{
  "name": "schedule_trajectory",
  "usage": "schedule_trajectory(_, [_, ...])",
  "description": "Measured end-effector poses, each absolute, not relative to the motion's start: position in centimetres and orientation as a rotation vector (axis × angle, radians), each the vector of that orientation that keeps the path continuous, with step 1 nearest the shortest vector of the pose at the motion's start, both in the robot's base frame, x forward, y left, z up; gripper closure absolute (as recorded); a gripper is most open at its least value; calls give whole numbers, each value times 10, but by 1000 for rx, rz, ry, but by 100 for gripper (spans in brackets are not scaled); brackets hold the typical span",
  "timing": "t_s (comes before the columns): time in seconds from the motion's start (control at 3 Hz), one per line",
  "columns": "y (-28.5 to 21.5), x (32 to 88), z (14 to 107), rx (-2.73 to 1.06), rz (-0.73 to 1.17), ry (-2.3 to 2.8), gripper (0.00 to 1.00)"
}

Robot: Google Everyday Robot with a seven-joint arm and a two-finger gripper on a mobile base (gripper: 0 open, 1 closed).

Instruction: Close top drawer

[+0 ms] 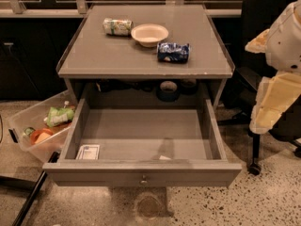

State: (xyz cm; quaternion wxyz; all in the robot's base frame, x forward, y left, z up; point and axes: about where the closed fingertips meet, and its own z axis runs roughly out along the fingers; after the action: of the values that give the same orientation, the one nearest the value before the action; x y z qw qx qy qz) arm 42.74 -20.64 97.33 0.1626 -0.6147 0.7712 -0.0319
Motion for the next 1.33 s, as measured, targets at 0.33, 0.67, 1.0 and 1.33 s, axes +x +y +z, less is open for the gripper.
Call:
schedule_trajectory(0.33, [-182, 403, 952, -1811, -44, 2139, 0])
schedule_trajectory(0.67, [-161, 386, 894, -1870, 24, 2135, 0])
schedule_trajectory(1.0, [-148, 379, 822, -1899, 67, 2177, 0])
schedule_trajectory(1.33, [-147, 377, 755, -1869, 106, 2254, 19])
